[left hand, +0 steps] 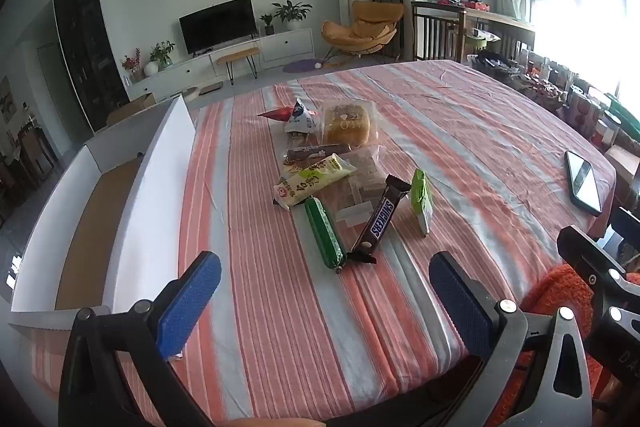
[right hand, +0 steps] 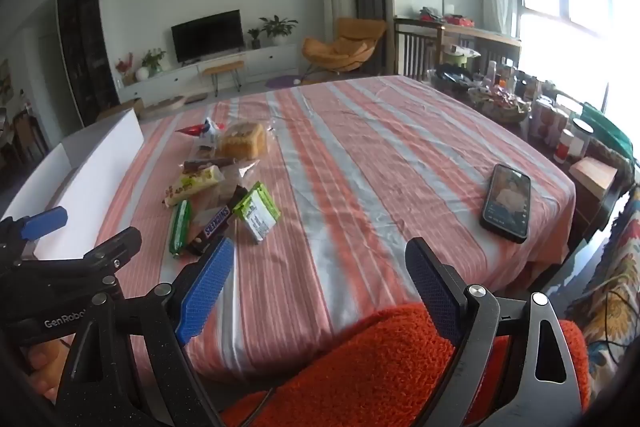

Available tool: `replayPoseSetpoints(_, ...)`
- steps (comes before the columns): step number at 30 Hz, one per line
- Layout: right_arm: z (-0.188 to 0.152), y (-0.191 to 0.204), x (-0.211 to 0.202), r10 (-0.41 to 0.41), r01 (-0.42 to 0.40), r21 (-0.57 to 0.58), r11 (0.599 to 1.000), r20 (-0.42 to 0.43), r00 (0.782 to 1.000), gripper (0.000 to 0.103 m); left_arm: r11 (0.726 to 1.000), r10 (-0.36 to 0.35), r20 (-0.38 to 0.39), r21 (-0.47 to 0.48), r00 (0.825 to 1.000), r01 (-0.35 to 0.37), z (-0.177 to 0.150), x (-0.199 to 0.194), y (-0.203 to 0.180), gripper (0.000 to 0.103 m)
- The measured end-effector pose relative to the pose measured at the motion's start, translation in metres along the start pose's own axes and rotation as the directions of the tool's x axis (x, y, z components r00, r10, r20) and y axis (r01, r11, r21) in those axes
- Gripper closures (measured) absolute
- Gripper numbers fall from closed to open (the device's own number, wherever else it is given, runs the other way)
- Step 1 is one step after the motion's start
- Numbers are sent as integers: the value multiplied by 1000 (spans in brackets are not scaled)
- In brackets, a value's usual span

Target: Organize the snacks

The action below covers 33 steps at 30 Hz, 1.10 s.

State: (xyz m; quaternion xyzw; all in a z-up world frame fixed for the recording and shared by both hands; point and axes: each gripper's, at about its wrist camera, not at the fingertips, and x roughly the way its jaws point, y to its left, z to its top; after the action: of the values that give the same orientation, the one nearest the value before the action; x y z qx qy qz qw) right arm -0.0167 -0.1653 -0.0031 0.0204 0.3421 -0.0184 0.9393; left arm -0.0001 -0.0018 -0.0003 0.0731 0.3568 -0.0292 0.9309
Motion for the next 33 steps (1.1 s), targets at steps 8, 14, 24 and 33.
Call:
replayPoseSetpoints(8, 0, 0, 0, -3, 3, 3, 1000, 0, 1000, 13, 999, -30, 10, -20, 1000, 30, 2, 3, -1, 0)
replayPoseSetpoints(14, 0, -2, 0, 4, -4, 1, 1000, -2, 1000, 13, 999, -34, -2, -30, 999, 34, 1, 0, 5, 0)
replayPoseSetpoints(24, -3, 1, 1, 8, -8, 8, 1000, -1, 1000, 13, 999, -43, -15, -28, 999, 42, -3, 5, 2, 0)
replayPoseSetpoints(33, -3, -1, 4, 16, -16, 12, 1000, -3, 1000, 13, 998, -48, -24, -34, 999, 48, -3, 7, 2, 0)
